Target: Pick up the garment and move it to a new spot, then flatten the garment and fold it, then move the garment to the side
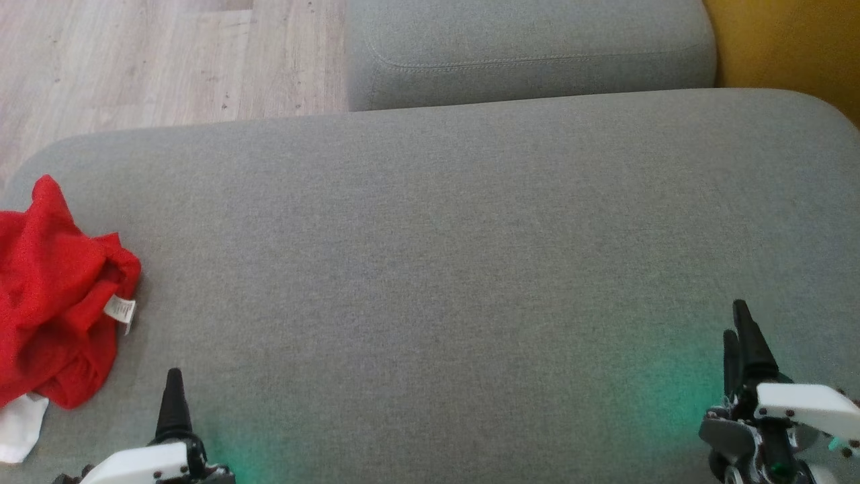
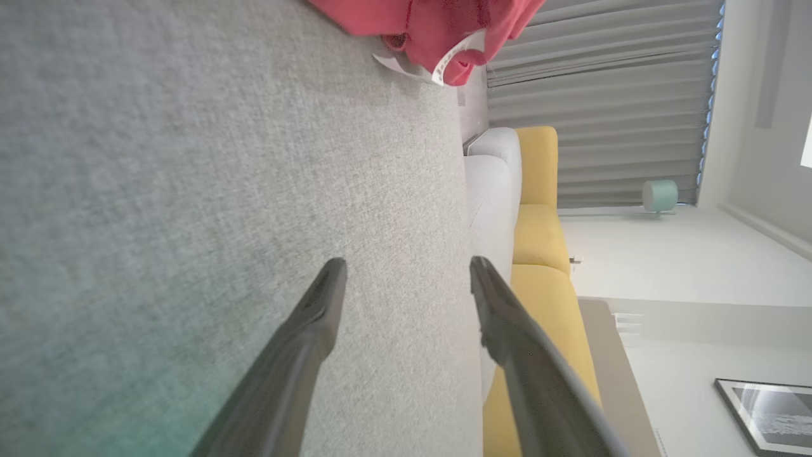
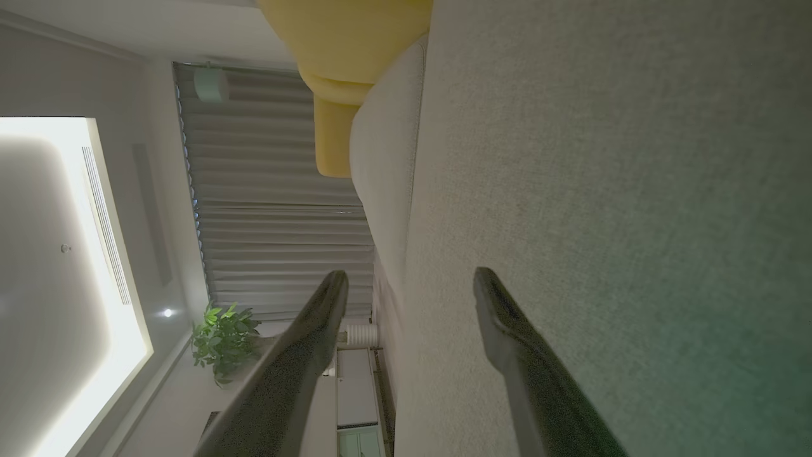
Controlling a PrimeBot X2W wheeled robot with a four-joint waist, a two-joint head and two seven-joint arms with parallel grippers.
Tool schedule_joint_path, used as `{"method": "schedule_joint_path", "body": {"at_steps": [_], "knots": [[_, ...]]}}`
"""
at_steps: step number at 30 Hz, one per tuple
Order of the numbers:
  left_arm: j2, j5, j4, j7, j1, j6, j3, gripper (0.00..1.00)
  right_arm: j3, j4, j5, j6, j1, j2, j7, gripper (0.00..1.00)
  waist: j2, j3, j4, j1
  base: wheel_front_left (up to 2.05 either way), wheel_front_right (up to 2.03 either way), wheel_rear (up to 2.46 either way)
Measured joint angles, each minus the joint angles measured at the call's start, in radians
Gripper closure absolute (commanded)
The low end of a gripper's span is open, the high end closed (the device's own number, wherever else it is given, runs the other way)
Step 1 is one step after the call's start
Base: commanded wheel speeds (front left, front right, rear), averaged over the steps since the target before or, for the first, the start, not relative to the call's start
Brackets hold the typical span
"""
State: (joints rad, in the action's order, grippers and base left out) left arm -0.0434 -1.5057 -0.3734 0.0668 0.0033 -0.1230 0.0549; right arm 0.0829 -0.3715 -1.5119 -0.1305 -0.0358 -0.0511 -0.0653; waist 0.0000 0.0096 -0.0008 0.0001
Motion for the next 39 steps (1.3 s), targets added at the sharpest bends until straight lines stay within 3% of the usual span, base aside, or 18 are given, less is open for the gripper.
{"method": "schedule_joint_path", "body": {"at_steps": [39], "knots": [[-0.003, 0.572, -0.011, -0.111, -0.041, 0.018, -0.019, 0.00, -0.054, -0.014, 0.566, 0.000, -0.061, -0.003, 0.110, 0.00, 0.0000, 0.010, -0.007, 0.0000, 0.00, 0.00, 0.00]]}}
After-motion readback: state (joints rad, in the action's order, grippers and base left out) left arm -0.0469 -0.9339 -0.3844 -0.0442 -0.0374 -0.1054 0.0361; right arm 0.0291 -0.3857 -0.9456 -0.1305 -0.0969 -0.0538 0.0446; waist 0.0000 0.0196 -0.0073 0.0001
